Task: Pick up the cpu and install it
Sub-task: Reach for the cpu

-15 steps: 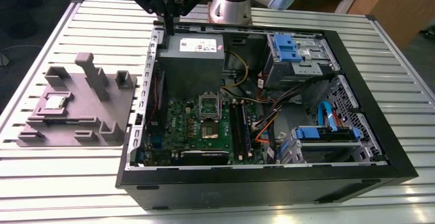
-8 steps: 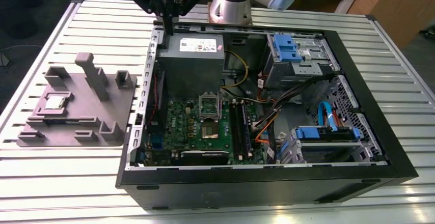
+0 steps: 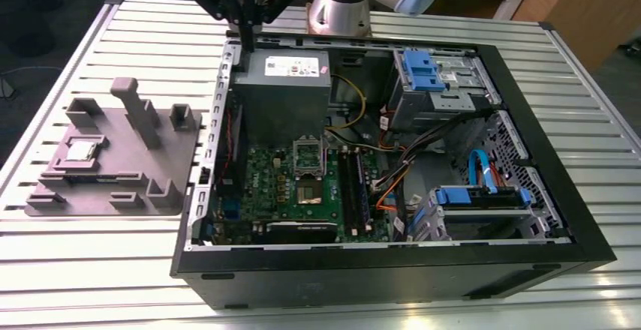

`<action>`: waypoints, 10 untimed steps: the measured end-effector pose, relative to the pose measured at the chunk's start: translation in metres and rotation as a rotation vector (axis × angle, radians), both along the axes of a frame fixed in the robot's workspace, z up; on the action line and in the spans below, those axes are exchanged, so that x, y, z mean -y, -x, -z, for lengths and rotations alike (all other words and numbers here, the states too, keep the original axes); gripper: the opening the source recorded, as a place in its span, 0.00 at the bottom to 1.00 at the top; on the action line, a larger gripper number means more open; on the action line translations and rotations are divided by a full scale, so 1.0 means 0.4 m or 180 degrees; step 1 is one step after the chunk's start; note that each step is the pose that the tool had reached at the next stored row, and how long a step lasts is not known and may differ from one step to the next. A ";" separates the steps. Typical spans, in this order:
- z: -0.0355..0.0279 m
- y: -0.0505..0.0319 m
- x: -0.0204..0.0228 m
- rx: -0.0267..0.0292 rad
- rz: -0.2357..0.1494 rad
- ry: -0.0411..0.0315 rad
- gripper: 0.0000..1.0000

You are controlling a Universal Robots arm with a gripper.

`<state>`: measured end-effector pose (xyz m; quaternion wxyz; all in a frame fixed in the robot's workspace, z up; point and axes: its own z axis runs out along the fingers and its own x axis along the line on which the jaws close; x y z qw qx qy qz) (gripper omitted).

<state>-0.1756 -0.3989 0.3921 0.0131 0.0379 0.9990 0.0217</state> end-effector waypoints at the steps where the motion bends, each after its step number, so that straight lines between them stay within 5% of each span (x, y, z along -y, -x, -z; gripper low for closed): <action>1: 0.000 0.001 0.000 0.0000 0.0000 0.0000 0.10; 10: 0.000 0.006 0.000 0.0000 0.0000 0.0000 0.10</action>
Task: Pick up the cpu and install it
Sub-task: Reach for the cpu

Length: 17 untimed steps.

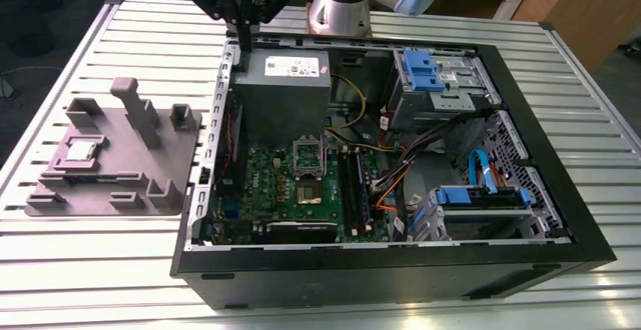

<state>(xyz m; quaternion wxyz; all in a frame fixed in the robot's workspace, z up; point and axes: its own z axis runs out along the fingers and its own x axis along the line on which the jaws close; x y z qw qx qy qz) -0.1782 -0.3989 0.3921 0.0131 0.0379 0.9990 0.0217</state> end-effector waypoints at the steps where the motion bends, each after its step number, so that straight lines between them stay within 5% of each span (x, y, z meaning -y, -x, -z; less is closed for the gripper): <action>1: 0.000 0.001 0.000 0.0000 0.0000 0.0000 0.10; 17: 0.000 0.010 0.000 0.0000 0.0000 0.0000 0.10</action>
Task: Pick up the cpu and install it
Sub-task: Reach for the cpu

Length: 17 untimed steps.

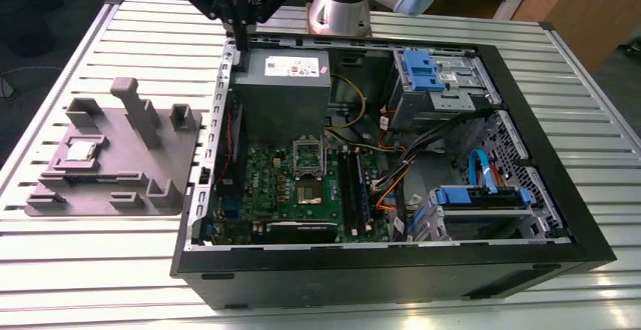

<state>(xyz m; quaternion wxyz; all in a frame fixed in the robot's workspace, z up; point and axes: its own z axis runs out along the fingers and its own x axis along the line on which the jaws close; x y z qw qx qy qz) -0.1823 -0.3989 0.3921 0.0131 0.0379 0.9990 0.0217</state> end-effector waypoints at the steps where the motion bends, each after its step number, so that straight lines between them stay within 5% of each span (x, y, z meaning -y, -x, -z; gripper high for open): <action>1: 0.000 0.000 0.000 0.0000 0.0000 0.0000 0.10; 17: 0.000 0.028 0.000 0.0000 0.0000 0.0000 0.10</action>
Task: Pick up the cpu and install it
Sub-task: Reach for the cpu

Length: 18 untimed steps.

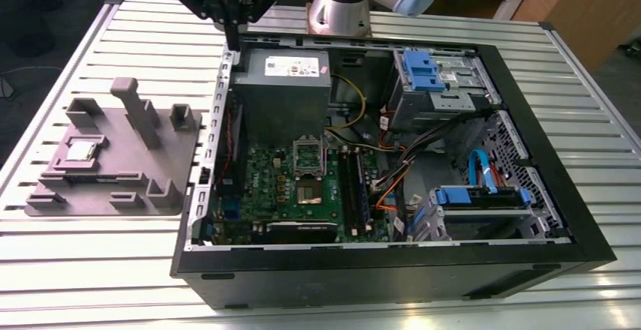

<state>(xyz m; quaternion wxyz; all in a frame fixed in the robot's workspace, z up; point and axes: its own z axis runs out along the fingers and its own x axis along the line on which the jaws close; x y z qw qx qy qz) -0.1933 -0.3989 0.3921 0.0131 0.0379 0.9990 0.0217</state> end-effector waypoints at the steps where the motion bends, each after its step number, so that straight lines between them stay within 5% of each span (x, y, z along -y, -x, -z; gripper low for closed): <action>1: 0.000 0.003 0.000 0.0000 0.0000 0.0000 0.10; 18: 0.000 0.067 0.000 0.0000 0.0068 0.0000 0.10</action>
